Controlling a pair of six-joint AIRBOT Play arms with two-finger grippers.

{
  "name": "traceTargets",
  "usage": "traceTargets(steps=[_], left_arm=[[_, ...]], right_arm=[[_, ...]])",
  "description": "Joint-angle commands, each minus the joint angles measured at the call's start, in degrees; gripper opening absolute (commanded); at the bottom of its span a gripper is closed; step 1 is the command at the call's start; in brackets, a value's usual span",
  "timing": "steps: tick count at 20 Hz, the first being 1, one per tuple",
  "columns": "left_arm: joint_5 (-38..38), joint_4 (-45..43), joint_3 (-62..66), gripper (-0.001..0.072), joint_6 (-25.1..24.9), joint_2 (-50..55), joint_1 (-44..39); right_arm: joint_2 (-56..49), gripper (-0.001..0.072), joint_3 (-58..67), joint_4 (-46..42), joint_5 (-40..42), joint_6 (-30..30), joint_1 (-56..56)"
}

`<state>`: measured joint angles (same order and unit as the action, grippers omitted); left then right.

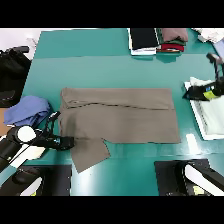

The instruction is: Fold the shirts.

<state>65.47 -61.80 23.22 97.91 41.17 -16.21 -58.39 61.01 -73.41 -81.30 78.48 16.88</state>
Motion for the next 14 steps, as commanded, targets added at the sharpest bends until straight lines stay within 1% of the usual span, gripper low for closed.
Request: traceTargets(steps=[1,2,4,7,8,9,11,12,13,14], left_arm=[[0.2,-0.8,3.6,0.0032,-0.7,0.0,-0.2],[0.2,-0.8,4.2,0.0032,-0.9,0.0,-0.2],[0.1,-0.8,4.5,0.0032,-0.9,0.0,-0.2],[0.2,-0.8,4.5,0.0032,-0.9,0.0,-0.2],[0.2,-0.8,4.5,0.0033,-0.9,0.0,-0.2],[0.1,-0.8,4.5,0.0032,-0.9,0.0,-0.2],[0.1,-0.8,4.5,0.0032,-1.0,0.0,-0.2],[0.3,-0.8,4.5,0.0032,-1.1,0.0,-0.2],[1.1,-0.9,4.5,0.0032,-2.2,0.0,-0.2],[2.7,-1.3,4.5,0.0032,-3.3,0.0,-0.2]], right_arm=[[2.1,0.0485,-10.1,-0.3,-5.3,-1.9,7.2],[2.5,0.0581,-14.4,-0.2,-5.3,-2.0,10.1],[2.2,0.0577,-21.2,0.4,-5.3,-2.0,14.7],[-0.3,0.0568,-27.7,0.4,-3.6,-2.0,16.6],[-1.4,0.0536,-29.1,0.4,-2.6,-2.0,16.3],[-2.7,0.0489,-30.2,0.6,-1.7,-2.0,15.3],[-4.8,0.0484,-31.0,1.9,-0.5,-2.0,12.4],[-5.6,0.045,-30.9,1.9,-0.1,-2.0,10.4],[-6.3,0.0358,-30.7,1.7,0.2,-2.0,8.5],[-6.4,0.0234,-30.0,1.6,0.3,-2.0,6.8]])
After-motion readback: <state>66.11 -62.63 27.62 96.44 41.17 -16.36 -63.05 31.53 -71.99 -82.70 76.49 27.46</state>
